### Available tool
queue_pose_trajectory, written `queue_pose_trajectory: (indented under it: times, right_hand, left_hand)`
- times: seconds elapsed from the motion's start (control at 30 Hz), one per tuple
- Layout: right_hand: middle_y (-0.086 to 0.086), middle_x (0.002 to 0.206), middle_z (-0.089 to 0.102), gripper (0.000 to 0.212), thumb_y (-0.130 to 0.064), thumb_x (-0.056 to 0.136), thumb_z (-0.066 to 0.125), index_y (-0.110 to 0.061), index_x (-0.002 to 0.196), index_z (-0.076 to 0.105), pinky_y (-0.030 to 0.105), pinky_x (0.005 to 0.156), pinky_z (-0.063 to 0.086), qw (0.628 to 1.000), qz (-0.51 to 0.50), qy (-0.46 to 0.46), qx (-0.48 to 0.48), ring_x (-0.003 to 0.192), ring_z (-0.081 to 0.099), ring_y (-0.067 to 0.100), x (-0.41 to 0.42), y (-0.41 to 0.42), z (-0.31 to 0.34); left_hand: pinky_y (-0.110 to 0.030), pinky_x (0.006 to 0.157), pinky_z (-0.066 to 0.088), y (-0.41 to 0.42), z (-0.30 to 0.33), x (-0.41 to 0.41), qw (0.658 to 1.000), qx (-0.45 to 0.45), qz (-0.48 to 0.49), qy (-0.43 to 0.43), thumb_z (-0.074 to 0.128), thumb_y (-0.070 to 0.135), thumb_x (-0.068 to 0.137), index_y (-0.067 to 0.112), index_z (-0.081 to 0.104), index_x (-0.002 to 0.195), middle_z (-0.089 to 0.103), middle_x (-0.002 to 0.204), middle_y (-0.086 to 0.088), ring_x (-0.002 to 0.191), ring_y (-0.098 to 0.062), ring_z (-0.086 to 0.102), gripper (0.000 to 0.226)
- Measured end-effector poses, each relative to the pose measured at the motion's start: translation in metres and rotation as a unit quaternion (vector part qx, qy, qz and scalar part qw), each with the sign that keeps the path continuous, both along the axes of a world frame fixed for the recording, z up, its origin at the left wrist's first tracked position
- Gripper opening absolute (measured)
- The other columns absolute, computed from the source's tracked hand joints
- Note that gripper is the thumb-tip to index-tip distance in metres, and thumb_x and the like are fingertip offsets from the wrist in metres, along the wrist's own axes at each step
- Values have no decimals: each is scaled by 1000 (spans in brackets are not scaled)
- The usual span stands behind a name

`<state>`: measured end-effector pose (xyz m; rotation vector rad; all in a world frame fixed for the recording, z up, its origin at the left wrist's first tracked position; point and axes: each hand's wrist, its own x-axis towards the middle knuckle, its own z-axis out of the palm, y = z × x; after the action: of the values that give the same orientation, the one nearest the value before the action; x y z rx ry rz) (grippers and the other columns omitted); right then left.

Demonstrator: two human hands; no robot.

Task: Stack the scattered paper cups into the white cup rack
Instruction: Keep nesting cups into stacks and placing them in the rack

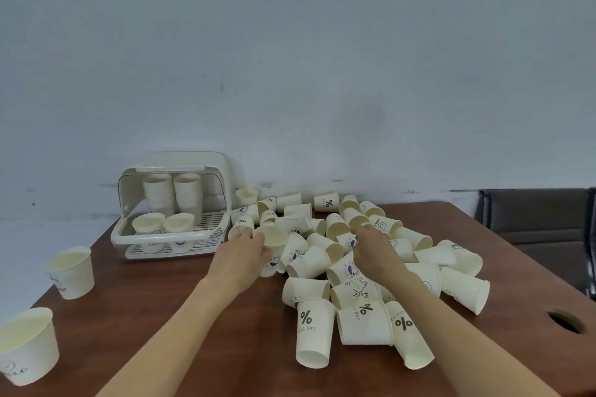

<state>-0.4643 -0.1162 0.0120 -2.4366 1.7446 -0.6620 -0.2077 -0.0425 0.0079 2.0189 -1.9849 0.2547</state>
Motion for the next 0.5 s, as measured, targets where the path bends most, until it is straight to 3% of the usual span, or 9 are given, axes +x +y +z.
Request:
queue_pose_trajectory:
  times: [0.13, 0.37, 0.5]
  right_hand:
    - [8, 118, 55, 36, 0, 89, 40, -7, 121, 55, 33, 83, 44, 999, -33, 0, 7, 104, 54, 28, -19, -8, -3]
    - [8, 111, 55, 30, -2, 90, 42, -8, 116, 56, 36, 78, 47, 997, -73, 3, 21, 97, 54, 27, -69, -17, -12]
    - [10, 116, 53, 32, -3, 89, 41, -7, 118, 55, 37, 83, 47, 992, -120, 12, 25, 106, 53, 29, -104, -24, -15]
  left_hand:
    - [-33, 75, 44, -9, 9, -21, 998, -37, -16, 46, 41, 43, 97, 17, 54, 105, 53, 103, 1, 97, -21, 55, 30]
    - [-33, 71, 44, -36, 11, -62, 993, -54, -62, 88, 41, 48, 97, 19, 55, 105, 54, 106, 4, 94, -20, 57, 32]
    - [-33, 69, 42, -51, 8, -90, 990, -51, -79, 106, 40, 49, 97, 19, 55, 103, 53, 103, 5, 94, -21, 57, 33]
